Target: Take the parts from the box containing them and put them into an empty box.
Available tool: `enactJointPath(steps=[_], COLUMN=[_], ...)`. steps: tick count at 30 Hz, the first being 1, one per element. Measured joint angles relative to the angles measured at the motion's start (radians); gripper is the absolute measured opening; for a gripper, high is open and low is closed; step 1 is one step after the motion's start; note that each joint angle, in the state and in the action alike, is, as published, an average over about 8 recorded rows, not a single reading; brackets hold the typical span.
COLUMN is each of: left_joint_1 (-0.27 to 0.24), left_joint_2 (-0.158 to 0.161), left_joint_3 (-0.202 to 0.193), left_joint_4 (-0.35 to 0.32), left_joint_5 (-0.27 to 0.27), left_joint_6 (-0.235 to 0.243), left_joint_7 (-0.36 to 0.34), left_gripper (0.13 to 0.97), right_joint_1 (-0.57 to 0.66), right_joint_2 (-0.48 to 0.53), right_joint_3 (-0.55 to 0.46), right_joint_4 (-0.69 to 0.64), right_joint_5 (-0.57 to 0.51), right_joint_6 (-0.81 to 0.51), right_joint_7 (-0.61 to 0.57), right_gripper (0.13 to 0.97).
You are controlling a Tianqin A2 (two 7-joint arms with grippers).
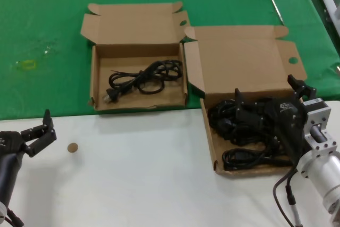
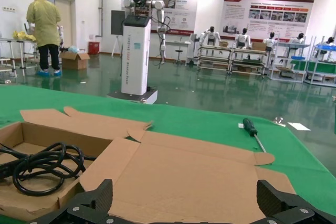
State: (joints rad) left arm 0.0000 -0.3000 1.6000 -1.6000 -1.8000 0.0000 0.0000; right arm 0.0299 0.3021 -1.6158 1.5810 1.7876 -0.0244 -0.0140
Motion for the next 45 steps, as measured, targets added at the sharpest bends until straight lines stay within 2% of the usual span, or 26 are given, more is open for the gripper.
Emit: enactJointPath(steps=[45], left_joint_1=[0.0], left_joint_2=[0.0], left_joint_3=[0.0], left_joint_4=[0.0], left_joint_5=[0.0], left_joint_6=[0.0], left_joint_7=[0.0], left_gripper=[0.966], right_joint_1=[0.0], right_joint_2=[0.0], right_joint_3=[0.0], right_joint_4=[0.0], right_joint_5=[0.0], right_joint_6=[0.0], right_joint_7=[0.0], right_gripper=[0.966])
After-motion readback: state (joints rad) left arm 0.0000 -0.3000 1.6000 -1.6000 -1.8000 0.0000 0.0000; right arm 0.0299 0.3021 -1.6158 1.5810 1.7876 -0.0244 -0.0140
